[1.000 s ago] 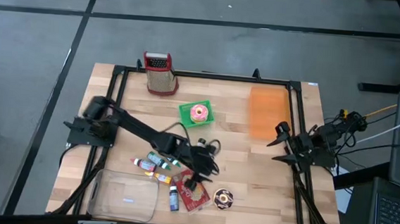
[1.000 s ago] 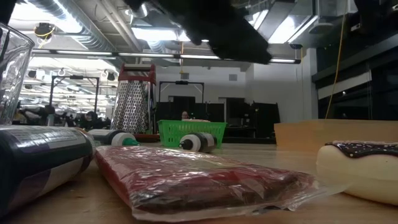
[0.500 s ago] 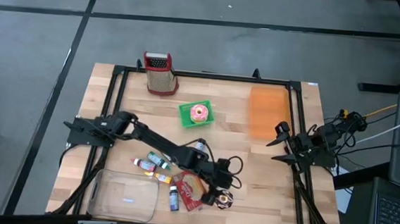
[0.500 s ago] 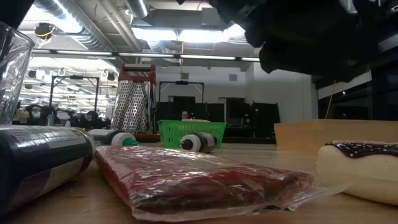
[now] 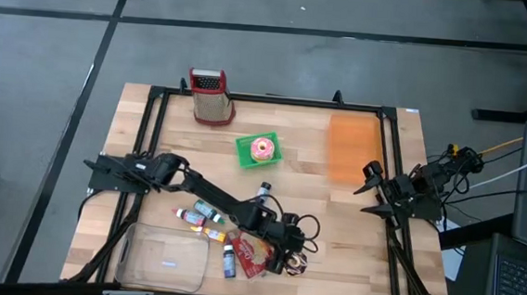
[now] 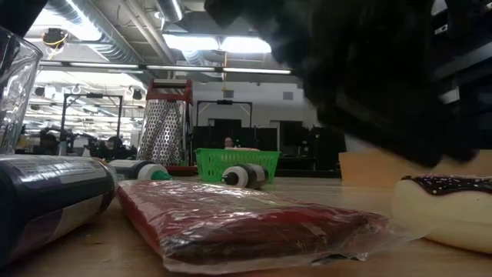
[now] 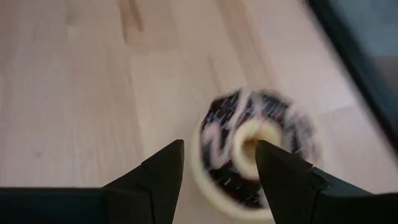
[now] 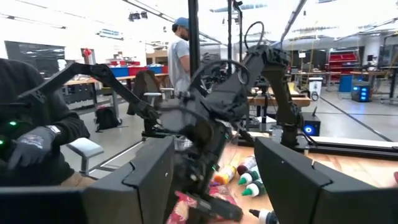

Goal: Pick & Place Food Item
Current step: Put the black donut into the green bin

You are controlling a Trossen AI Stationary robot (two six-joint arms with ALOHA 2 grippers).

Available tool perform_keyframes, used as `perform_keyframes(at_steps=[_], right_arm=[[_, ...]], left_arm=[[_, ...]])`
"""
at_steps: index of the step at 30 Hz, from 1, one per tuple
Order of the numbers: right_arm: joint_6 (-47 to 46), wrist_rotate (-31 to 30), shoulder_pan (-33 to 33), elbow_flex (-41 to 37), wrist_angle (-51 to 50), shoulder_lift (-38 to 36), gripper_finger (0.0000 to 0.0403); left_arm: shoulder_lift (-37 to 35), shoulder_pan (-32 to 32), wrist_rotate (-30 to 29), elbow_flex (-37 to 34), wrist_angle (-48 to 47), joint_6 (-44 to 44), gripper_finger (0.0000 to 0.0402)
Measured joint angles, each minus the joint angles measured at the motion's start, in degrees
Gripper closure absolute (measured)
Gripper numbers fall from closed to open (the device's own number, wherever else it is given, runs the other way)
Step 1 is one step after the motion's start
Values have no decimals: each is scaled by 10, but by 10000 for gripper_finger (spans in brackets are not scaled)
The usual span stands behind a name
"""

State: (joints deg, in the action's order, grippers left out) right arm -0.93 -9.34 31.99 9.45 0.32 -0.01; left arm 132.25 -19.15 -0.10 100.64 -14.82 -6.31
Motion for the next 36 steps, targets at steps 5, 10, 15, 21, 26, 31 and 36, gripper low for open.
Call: perform_keyframes(at_steps=[5, 10, 15, 21, 26, 31, 36], right_arm=[[-1, 0, 0, 0, 1, 0, 176], [-1, 0, 0, 0, 1, 0, 176], [-1, 0, 0, 0, 1, 0, 176], [-1, 0, 0, 0, 1, 0, 176], [-2, 0, 0, 0, 1, 0, 176], [-3, 0, 0, 0, 1, 0, 176], [-4, 0, 0, 0, 1, 0, 176]], left_arm=[[12, 5, -6, -1, 0, -5, 208], [12, 6, -3, 0, 0, -4, 208], [12, 6, 1, 0, 0, 23, 238], [12, 11, 27, 0, -10, 21, 316], [12, 13, 29, 0, -13, 31, 371], [10, 18, 44, 0, -2, 43, 393], [9, 25, 85, 29, -11, 60, 387]])
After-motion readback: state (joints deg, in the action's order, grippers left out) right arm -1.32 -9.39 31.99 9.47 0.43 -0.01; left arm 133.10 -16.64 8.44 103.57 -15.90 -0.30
